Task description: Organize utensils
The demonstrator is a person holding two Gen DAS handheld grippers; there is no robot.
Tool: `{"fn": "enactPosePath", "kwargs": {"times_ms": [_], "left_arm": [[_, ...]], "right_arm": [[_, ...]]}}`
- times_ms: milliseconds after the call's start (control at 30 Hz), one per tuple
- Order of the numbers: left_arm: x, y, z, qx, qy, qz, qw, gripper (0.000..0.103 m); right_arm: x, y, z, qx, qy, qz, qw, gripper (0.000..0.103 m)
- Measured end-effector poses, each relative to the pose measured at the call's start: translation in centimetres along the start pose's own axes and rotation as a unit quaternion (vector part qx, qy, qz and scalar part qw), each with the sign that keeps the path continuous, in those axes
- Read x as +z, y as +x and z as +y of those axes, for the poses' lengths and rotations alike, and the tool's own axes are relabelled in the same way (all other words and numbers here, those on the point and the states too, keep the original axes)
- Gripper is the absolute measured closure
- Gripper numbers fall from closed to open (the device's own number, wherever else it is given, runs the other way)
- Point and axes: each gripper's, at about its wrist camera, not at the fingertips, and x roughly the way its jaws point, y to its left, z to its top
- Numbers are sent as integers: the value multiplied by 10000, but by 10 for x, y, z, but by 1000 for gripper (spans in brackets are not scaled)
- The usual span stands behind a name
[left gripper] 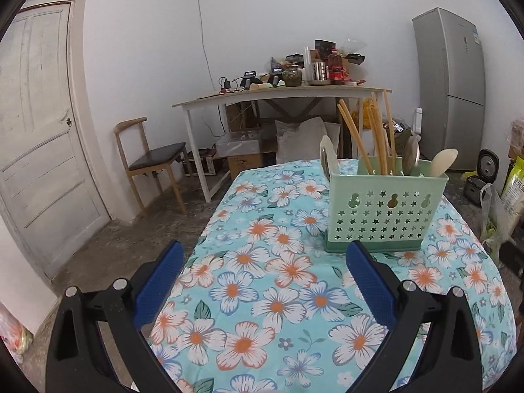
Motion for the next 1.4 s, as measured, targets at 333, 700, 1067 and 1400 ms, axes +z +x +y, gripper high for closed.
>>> {"fn": "enactPosePath", "kwargs": {"times_ms": [333, 700, 1067, 1400], "left_arm": [[3, -4, -4, 320, 28, 52, 9995, 6], [-1, 8, -10, 404, 41, 219, 9989, 6], [-3, 12, -12, 380, 76, 275, 9989, 6], [-4, 14, -12, 310, 76, 322, 9990, 6]], "right_arm": [[-13, -8, -19, -402, -35, -113, 9991, 11], [-10, -4, -34, -660, 28, -142, 9977, 11], [-7, -1, -34, -666, 0, -144, 9977, 11], [-7, -2, -31, -634, -27, -161, 9979, 11]]}}
